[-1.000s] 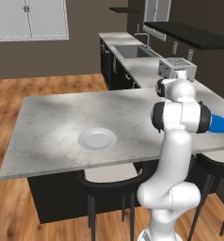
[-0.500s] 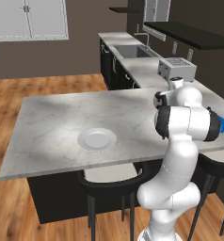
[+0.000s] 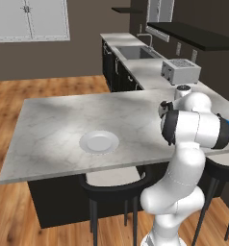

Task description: Pick the chicken drumstick and mushroom from their plates and place them in the bowl. Then put the bowl in the fridge.

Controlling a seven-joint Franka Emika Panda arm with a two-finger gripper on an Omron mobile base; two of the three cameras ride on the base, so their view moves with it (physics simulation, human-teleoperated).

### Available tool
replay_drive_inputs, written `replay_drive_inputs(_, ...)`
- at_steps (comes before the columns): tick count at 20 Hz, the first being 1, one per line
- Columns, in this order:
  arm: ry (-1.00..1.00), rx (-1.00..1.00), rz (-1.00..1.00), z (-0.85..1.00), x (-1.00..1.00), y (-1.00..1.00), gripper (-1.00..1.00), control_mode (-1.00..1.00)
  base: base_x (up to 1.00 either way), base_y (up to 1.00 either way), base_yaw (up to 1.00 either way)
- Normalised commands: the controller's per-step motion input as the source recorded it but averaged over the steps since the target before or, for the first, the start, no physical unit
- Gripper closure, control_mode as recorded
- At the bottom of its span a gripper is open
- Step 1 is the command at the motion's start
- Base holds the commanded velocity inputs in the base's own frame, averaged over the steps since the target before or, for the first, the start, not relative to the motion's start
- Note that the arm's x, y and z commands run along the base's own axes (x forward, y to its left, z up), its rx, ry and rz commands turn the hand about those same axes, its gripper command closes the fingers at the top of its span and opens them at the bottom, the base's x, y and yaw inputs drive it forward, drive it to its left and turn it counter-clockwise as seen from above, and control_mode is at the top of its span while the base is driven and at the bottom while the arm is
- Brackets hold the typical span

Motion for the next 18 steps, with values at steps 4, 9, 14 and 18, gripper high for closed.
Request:
replay_drive_inputs(4, 0.0, -0.06, 0.08, 0.0, 0.28, 0.02, -1.0, -1.0, 0.0, 0.0, 0.0)
replay_drive_inputs(9, 0.01, -0.14, 0.01, -0.01, 0.18, 0.01, -1.0, -1.0, 0.0, 0.0, 0.0)
replay_drive_inputs(14, 0.12, -0.09, -0.01, -0.15, 0.03, -0.02, -1.0, -1.0, 0.0, 0.0, 0.0)
replay_drive_inputs(18, 0.07, 0.0, -0.02, -0.15, -0.07, -0.01, -1.0, -1.0, 0.0, 0.0, 0.0)
